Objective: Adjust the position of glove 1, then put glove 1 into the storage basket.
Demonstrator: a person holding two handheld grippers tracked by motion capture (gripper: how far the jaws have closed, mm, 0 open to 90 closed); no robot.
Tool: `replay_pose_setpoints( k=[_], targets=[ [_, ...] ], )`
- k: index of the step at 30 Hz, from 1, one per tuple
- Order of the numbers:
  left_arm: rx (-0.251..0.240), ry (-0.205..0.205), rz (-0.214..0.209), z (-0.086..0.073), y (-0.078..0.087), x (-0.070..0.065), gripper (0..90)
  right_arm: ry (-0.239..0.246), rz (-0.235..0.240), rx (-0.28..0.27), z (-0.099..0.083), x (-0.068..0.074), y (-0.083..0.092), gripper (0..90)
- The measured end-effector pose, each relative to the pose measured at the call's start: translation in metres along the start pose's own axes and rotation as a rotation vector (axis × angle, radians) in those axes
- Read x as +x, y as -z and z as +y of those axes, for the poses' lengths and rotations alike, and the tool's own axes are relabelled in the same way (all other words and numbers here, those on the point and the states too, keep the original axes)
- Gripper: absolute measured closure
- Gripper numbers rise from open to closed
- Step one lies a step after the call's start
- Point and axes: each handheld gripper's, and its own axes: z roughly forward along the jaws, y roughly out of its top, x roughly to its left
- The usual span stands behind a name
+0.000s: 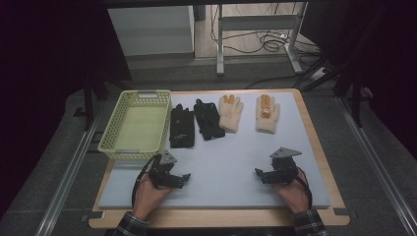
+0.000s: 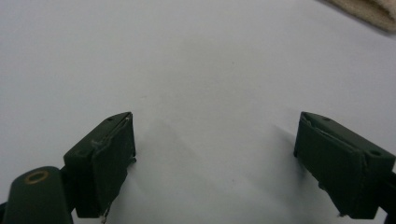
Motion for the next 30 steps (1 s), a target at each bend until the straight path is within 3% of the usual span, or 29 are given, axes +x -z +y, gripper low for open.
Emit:
replay_pose_setpoints(
  k=[19,23,30],
  targets=[
    [0.000,-0.002,0.011,-0.002,0.001,-0.002,7.3,-0.028,-0.017,0.002,0.001,0.003,0.000,11.2],
    [0.000,-0.001,0.010,-0.002,0.000,-0.002,7.3,-0.037,0.013,-0.010,0.006,0.005,-0.001,13.3],
    [-0.001,0.001,0.010,-0.002,0.000,-0.002,7.3,-0.005,0.050,-0.006,0.023,0.011,-0.005,15.1]
  ],
)
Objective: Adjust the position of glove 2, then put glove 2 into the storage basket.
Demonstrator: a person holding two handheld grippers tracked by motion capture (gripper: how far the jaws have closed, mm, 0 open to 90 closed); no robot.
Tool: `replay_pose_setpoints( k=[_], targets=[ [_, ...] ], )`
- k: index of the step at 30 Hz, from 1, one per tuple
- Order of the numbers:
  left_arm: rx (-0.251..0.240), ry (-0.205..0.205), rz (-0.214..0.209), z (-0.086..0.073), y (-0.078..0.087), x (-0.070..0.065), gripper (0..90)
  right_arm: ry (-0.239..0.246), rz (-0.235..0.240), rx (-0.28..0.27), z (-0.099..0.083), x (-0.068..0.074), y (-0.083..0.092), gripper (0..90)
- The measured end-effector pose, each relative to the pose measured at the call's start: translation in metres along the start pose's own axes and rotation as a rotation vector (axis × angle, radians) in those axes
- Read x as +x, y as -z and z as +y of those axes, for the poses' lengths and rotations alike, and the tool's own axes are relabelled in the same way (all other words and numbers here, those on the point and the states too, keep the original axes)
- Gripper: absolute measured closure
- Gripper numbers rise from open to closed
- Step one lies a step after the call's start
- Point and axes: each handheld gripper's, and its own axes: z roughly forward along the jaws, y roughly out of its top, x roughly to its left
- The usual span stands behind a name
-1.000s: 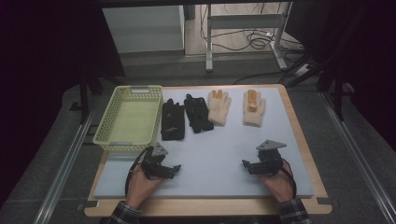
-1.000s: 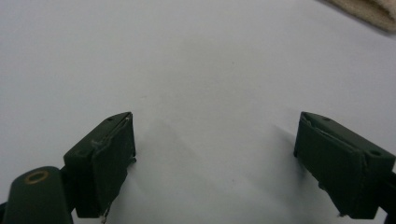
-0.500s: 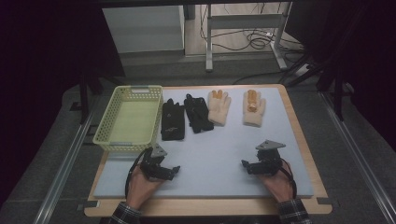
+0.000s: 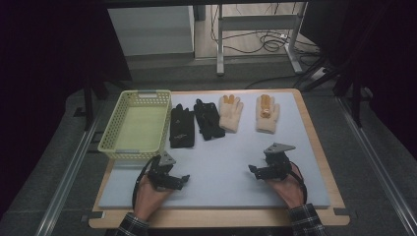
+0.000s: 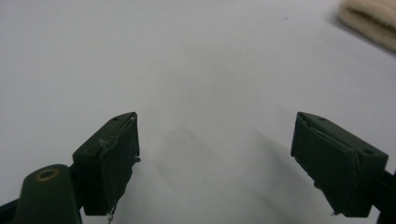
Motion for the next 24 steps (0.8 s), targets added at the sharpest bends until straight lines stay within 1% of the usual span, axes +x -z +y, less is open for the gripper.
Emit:
replay_pose_setpoints(
  k=[2,5,6,9,12,13,14,16,17,21,23,24],
  targets=[
    [0.000,-0.001,0.001,0.000,0.000,0.000,7.3,0.003,0.006,-0.003,0.003,0.001,-0.001,15.1],
    [0.000,0.000,0.000,0.000,0.000,0.000,7.3,0.005,0.030,-0.007,0.013,0.002,-0.005,15.2],
    [0.000,0.000,0.000,0.000,0.000,0.000,7.3,0.005,0.030,-0.007,0.013,0.002,-0.005,15.2],
    [0.000,-0.001,0.001,0.000,0.000,0.000,7.3,0.036,0.046,0.005,0.023,0.006,-0.012,17.5],
    [0.000,-0.001,0.001,0.000,0.000,0.000,7.3,0.047,0.056,0.013,0.028,0.008,-0.016,18.6],
    [0.000,-0.001,0.001,0.000,0.000,0.000,7.3,0.055,0.073,0.014,0.033,0.009,-0.020,21.5],
    [0.000,0.000,0.001,0.000,0.000,0.000,7.3,0.055,0.073,0.014,0.033,0.009,-0.020,21.5],
    [0.000,0.000,0.001,0.000,0.000,0.000,7.3,0.051,0.100,0.014,0.038,0.010,-0.025,24.9],
    [-0.001,0.000,0.001,0.000,0.000,0.000,7.3,0.052,0.118,0.013,0.043,0.011,-0.030,28.6],
    [-0.001,-0.001,0.001,0.000,0.000,0.000,7.3,0.065,0.159,0.008,0.053,0.013,-0.040,40.7],
    [-0.001,0.000,0.000,0.000,0.000,0.000,7.3,0.063,0.174,0.009,0.060,0.014,-0.045,47.2],
    [-0.001,0.000,0.000,0.000,0.000,0.000,7.3,0.063,0.174,0.009,0.060,0.014,-0.045,47.2]
  ],
)
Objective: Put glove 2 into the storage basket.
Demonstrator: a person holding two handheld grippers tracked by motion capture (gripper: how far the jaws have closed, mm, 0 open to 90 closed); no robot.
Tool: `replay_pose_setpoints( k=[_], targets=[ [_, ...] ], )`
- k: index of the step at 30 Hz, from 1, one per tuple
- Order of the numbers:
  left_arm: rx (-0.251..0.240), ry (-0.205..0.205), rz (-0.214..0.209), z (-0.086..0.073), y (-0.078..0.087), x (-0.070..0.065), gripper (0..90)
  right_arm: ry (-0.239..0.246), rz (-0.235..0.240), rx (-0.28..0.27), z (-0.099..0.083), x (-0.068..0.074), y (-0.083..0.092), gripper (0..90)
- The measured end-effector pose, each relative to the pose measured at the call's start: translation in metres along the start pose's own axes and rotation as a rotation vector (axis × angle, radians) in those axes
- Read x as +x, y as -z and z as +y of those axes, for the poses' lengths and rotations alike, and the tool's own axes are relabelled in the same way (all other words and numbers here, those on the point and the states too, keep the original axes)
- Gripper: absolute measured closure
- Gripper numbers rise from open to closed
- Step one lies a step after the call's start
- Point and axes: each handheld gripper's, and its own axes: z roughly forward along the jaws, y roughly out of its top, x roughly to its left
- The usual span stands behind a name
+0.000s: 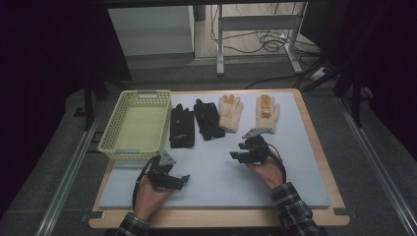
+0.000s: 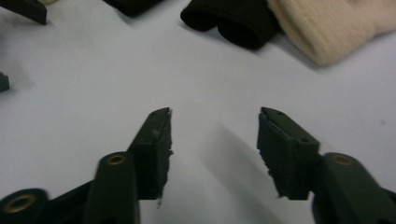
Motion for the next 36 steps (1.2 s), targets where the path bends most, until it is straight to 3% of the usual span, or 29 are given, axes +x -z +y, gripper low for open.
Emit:
replay_pose_setpoints(
  k=[2,8,12,19,24,30,36],
  targets=[
    [0.000,0.000,0.000,0.000,0.000,0.000,7.3,0.011,0.019,-0.007,0.010,0.000,-0.006,55.8],
    [0.000,0.000,0.000,0.000,0.000,0.000,7.3,0.037,0.027,0.001,0.035,0.000,-0.021,69.3],
    [0.000,0.000,0.000,0.000,0.000,0.000,7.3,0.051,0.002,0.005,0.051,0.000,-0.032,73.5],
    [0.001,0.000,0.000,0.000,0.000,0.000,7.3,0.089,-0.029,0.028,0.076,-0.002,-0.054,70.9],
    [0.002,-0.001,0.000,0.000,0.000,0.000,7.3,0.080,-0.073,0.035,0.090,-0.007,-0.069,64.7],
    [-0.001,0.002,-0.001,0.000,0.000,0.000,7.3,0.064,-0.092,0.050,0.103,-0.017,-0.091,63.0],
    [-0.001,0.002,-0.002,0.000,0.000,0.000,7.3,0.079,-0.132,0.069,0.110,-0.024,-0.108,58.0]
  ],
)
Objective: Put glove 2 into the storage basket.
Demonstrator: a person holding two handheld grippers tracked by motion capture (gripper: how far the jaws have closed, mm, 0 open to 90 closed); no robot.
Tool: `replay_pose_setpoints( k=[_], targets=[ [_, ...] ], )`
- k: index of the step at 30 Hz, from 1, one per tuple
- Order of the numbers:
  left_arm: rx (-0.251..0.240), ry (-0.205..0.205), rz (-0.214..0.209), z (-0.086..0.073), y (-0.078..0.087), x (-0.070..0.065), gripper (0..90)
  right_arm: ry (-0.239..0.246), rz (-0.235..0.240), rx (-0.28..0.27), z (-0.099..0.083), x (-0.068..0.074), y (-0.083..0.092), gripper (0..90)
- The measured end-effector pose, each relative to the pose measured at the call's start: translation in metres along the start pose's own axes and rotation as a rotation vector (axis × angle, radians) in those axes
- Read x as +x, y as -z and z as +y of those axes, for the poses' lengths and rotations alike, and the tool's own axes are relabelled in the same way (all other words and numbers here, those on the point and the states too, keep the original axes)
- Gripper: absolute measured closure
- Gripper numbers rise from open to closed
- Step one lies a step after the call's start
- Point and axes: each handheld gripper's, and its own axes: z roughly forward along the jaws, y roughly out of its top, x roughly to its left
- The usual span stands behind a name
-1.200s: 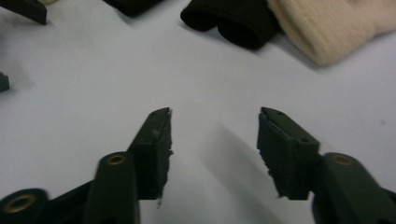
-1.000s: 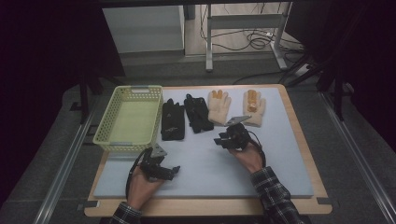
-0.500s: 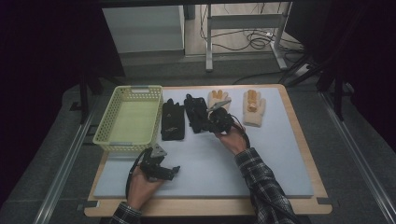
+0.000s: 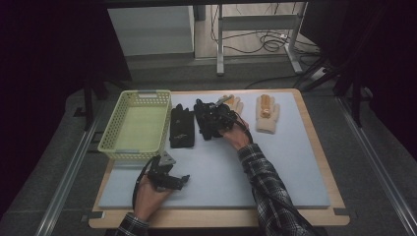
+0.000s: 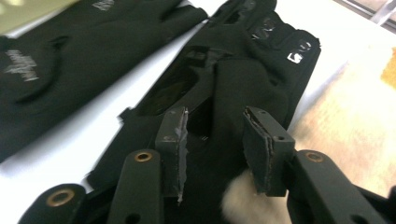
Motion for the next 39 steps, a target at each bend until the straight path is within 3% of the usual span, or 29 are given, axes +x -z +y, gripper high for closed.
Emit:
replay_pose_setpoints(
  k=[6,7,8,9,10,15,23,33,39],
  targets=[
    [0.000,0.000,0.000,0.000,0.000,0.000,7.3,-0.018,-0.007,0.007,0.003,-0.007,-0.019,54.6],
    [0.000,0.001,-0.001,0.000,0.000,0.000,7.3,-0.023,0.004,0.018,0.004,-0.008,-0.022,65.4],
    [0.000,0.001,-0.001,0.000,0.000,0.000,7.3,-0.023,0.004,0.018,0.004,-0.008,-0.022,65.4],
    [0.000,0.000,0.000,0.000,0.000,0.000,7.3,-0.049,0.038,0.026,0.005,-0.008,-0.023,82.9],
    [0.000,0.000,0.000,0.000,0.000,0.000,7.3,-0.039,0.006,0.038,0.005,-0.006,-0.023,84.4],
    [0.000,0.000,0.000,0.000,0.000,0.000,7.3,-0.066,0.013,0.042,0.007,-0.006,-0.019,86.3],
    [0.001,0.000,0.000,0.000,0.000,0.000,7.3,-0.125,0.081,-0.047,0.017,0.000,0.009,86.4],
    [0.002,-0.001,0.001,0.000,0.000,0.000,7.3,-0.140,0.136,-0.116,0.022,0.008,0.047,86.4],
    [0.000,-0.003,0.001,0.000,0.000,0.000,7.3,-0.121,0.150,-0.157,0.018,0.016,0.083,86.4]
  ],
)
